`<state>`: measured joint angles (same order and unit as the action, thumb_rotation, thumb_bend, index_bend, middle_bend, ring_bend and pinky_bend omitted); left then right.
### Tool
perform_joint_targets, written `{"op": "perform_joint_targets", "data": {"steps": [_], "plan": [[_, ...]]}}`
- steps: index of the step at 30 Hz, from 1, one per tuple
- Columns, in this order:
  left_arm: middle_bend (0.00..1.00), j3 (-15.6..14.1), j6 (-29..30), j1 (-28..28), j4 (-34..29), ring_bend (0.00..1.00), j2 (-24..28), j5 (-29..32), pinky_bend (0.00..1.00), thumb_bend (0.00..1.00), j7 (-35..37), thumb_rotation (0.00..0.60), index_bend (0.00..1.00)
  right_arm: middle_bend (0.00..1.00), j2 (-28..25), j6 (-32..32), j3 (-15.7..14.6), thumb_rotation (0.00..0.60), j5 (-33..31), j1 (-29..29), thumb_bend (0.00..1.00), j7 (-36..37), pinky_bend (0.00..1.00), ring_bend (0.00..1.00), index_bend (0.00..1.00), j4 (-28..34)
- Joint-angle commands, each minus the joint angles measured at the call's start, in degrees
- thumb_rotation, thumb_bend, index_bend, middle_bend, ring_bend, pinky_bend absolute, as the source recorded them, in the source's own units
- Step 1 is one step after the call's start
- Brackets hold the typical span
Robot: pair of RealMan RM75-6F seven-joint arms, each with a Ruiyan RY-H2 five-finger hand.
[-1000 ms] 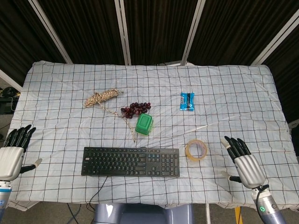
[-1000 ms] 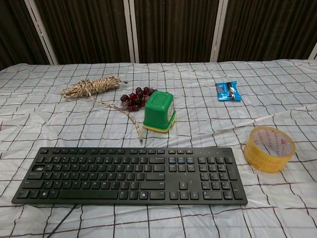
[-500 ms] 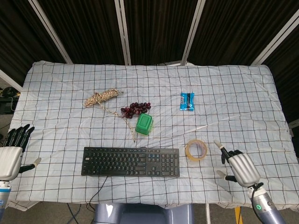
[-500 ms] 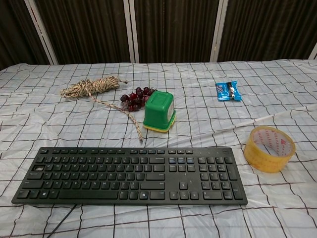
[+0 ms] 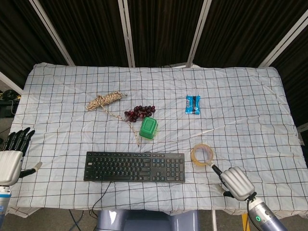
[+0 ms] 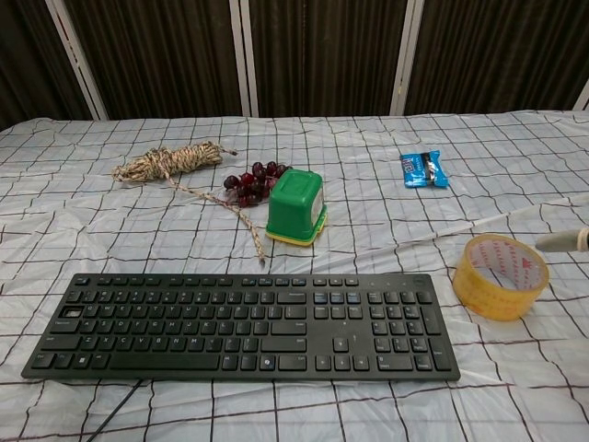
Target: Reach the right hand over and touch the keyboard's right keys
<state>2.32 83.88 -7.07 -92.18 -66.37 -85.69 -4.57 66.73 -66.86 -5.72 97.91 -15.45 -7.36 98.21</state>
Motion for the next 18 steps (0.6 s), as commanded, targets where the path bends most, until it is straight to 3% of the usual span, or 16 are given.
{"op": "perform_joint_targets", "data": {"steps": [1, 10, 18], "plan": [[0.0, 0.0, -0.1, 0.0, 0.0, 0.0, 0.0, 0.1, 0.0, 0.14, 0.0, 0.6, 0.0, 0.84, 1.0, 1.8, -0.4, 0.6, -0.9, -0.4, 0.4, -2.4, 0.71, 0.83, 0.06, 1.5], [0.0, 0.2, -0.1, 0.0, -0.1, 0.0, 0.1, 0.5, 0.0, 0.14, -0.1, 0.6, 0.0, 0.84, 5.7, 5.8, 1.3, 0.6, -5.8, -1.6, 0.4, -8.5, 0.71, 0.83, 0.05, 3.7], [0.0, 0.4, -0.1, 0.0, 0.0, 0.0, 0.0, 0.8, 0.0, 0.14, -0.1, 0.6, 0.0, 0.9, 10.0, 9.7, 3.0, 0.6, -13.7, -2.8, 0.42, -13.6, 0.76, 0.89, 0.06, 4.6]]}}
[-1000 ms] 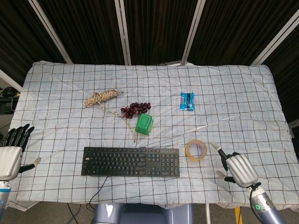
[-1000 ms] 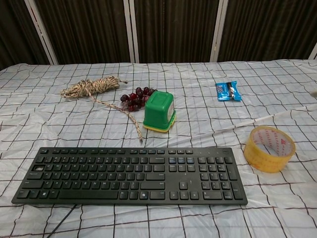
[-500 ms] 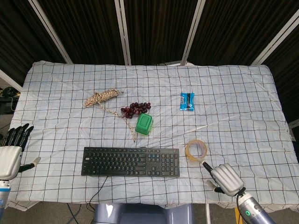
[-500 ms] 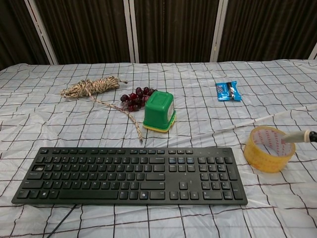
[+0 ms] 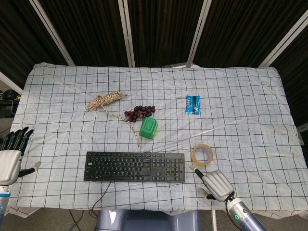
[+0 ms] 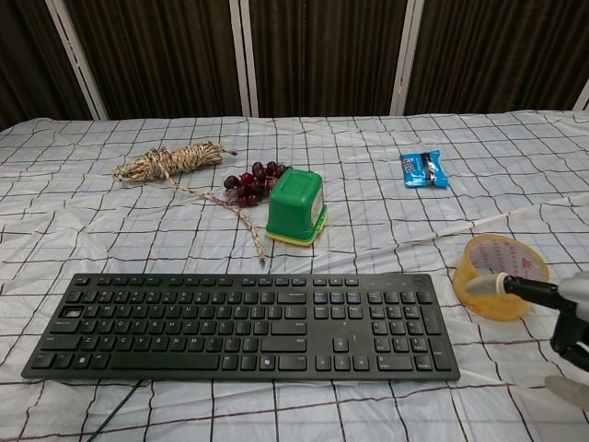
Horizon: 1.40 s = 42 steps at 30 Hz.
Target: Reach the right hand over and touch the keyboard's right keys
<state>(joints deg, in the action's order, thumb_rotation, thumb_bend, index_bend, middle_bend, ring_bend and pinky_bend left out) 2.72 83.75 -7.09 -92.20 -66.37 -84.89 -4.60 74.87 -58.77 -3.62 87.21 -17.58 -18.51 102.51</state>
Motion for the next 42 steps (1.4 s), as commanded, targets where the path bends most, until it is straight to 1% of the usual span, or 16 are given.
{"op": "perform_joint_targets", "data": {"steps": [1, 4, 13, 23, 30, 42], "plan": [[0.0, 0.0, 0.0, 0.0, 0.0, 0.0, 0.0, 0.0, 0.0, 0.14, -0.1, 0.6, 0.0, 0.9, 2.1, 1.9, 1.0, 0.6, -3.7, -0.7, 0.42, -2.8, 0.76, 0.89, 0.06, 0.3], [0.0, 0.0, 0.2, 0.0, -0.1, 0.0, 0.0, -0.1, 0.0, 0.14, -0.1, 0.6, 0.0, 0.9, 4.0, 3.3, 1.9, 0.6, -7.9, -1.4, 0.43, -5.8, 0.77, 0.89, 0.06, 0.5], [0.0, 0.2, 0.0, 0.1, -0.2, 0.0, 0.1, 0.5, 0.0, 0.14, -0.3, 0.6, 0.0, 0.9, 7.7, 3.7, 3.4, 0.6, -15.5, -2.9, 0.46, -12.2, 0.77, 0.9, 0.06, 1.6], [0.0, 0.2, -0.1, 0.1, -0.2, 0.0, 0.0, 0.6, 0.0, 0.14, -0.3, 0.6, 0.0, 0.9, 10.4, 2.5, 4.1, 0.6, -19.2, -4.2, 0.46, -15.2, 0.77, 0.9, 0.06, 1.9], [0.0, 0.3, -0.1, 0.1, -0.2, 0.0, 0.0, 0.7, 0.0, 0.14, -0.3, 0.6, 0.0, 0.9, 11.4, 1.9, 4.1, 0.6, -21.0, -5.0, 0.47, -16.4, 0.77, 0.9, 0.07, 2.2], [0.0, 0.3, -0.2, 0.1, -0.3, 0.0, 0.0, 0.7, 0.0, 0.15, -0.3, 0.6, 0.0, 0.9, 13.2, 1.5, 3.3, 0.6, -23.9, -6.0, 0.47, -17.5, 0.77, 0.9, 0.08, 2.2]]}}
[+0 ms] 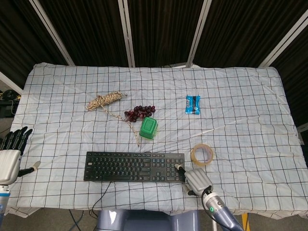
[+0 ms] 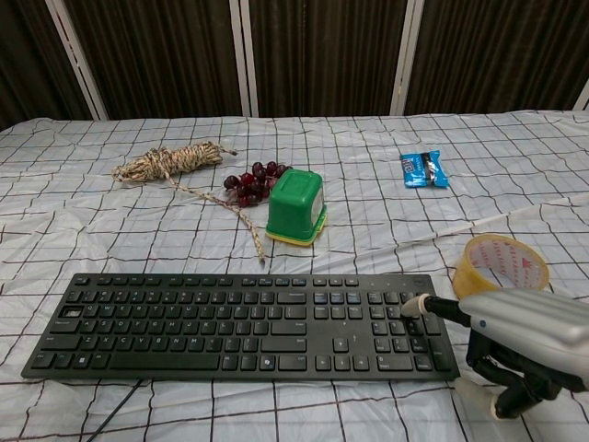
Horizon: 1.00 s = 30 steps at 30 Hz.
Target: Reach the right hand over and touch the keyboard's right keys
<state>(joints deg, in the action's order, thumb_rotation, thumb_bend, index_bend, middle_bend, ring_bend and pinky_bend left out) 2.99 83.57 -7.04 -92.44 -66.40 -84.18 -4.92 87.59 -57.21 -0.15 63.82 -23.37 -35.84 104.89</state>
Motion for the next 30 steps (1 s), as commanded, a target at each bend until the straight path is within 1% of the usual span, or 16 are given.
{"op": "perform_joint_targets", "data": {"steps": [1, 16, 24, 30], "plan": [[0.0, 0.0, 0.0, 0.0, 0.0, 0.0, 0.0, 0.1, 0.0, 0.15, 0.0, 0.6, 0.0, 0.9, 0.8, -0.1, -0.2, 0.6, -0.8, -0.3, 0.47, -0.3, 0.77, 0.9, 0.08, -0.3], [0.0, 0.1, 0.1, 0.1, -0.1, 0.0, 0.1, 0.1, 0.0, 0.14, 0.5, 0.6, 0.0, 0.9, 2.5, -1.8, -0.8, 0.6, -4.1, -1.3, 0.47, -2.1, 0.77, 0.9, 0.09, -0.2], [0.0, 0.1, 0.1, 0.1, -0.1, 0.0, 0.1, 0.1, 0.0, 0.14, 0.5, 0.6, 0.0, 0.9, 1.9, -3.4, -0.5, 0.6, -2.8, -1.8, 0.47, -2.0, 0.77, 0.89, 0.09, 0.9], [0.0, 0.1, 0.2, 0.2, -0.2, 0.0, 0.2, 0.1, 0.0, 0.15, 0.7, 0.6, 0.0, 0.9, -0.3, -5.6, 0.2, 0.6, -0.7, -2.0, 0.47, -2.1, 0.77, 0.87, 0.09, 3.6]]}}
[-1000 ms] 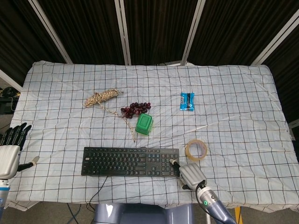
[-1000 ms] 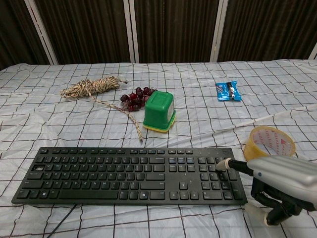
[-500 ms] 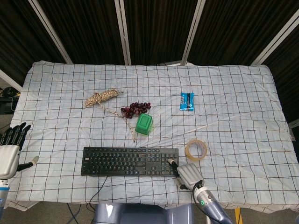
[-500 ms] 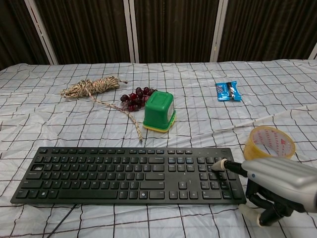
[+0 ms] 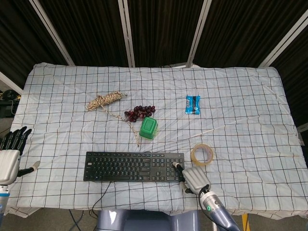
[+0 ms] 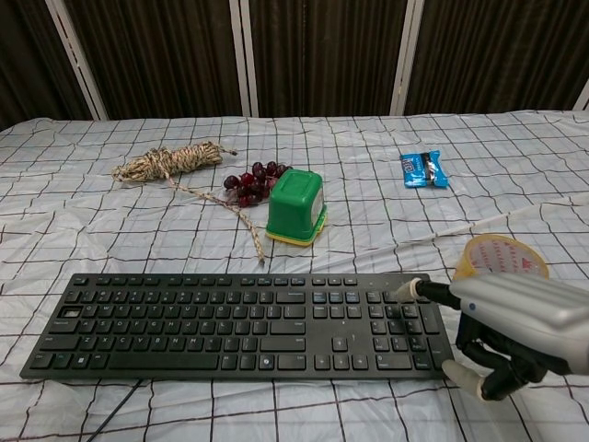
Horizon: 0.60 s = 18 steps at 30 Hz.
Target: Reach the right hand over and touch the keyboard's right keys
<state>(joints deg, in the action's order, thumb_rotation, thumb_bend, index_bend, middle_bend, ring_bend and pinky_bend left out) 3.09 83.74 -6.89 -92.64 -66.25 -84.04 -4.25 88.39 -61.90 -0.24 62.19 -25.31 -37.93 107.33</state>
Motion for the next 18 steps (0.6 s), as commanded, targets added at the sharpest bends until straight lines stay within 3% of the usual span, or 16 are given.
{"op": "perform_joint_targets", "data": {"steps": [1, 6, 9, 11, 16, 18], "plan": [[0.0, 0.0, 0.1, 0.0, 0.0, 0.0, 0.0, 0.0, 0.0, 0.15, 0.1, 0.6, 0.0, 0.89, -1.6, -1.3, 0.3, 0.6, 1.3, 0.0, 0.47, 0.0, 0.76, 0.86, 0.09, 1.7], [0.0, 0.0, 0.1, 0.1, 0.0, 0.0, 0.0, 0.0, 0.0, 0.14, 0.3, 0.6, 0.0, 0.75, -5.1, -4.0, 0.0, 0.6, 5.4, 0.8, 0.46, 1.0, 0.68, 0.71, 0.09, 4.2], [0.0, 0.0, 0.2, 0.1, -0.1, 0.0, 0.1, -0.1, 0.0, 0.14, 0.3, 0.6, 0.0, 0.58, -7.9, -6.2, -0.9, 0.6, 9.4, 1.9, 0.43, 2.9, 0.62, 0.55, 0.08, 4.9], [0.0, -0.1, 0.3, 0.2, -0.1, 0.0, 0.0, -0.1, 0.0, 0.14, 0.2, 0.6, 0.0, 0.43, -10.2, -7.8, -1.6, 0.6, 12.4, 2.9, 0.4, 5.2, 0.57, 0.39, 0.08, 4.9], [0.0, -0.2, 0.6, 0.3, -0.1, 0.0, -0.1, -0.5, 0.0, 0.14, 0.2, 0.6, 0.0, 0.16, -16.1, -12.7, -4.6, 0.6, 21.1, 6.3, 0.32, 13.4, 0.29, 0.09, 0.07, 2.2], [0.0, -0.3, 0.8, 0.4, -0.1, 0.0, -0.1, -0.8, 0.0, 0.14, 0.2, 0.6, 0.0, 0.06, -17.7, -14.7, -5.5, 0.6, 23.8, 7.4, 0.29, 16.1, 0.18, 0.02, 0.05, 0.0]]}}
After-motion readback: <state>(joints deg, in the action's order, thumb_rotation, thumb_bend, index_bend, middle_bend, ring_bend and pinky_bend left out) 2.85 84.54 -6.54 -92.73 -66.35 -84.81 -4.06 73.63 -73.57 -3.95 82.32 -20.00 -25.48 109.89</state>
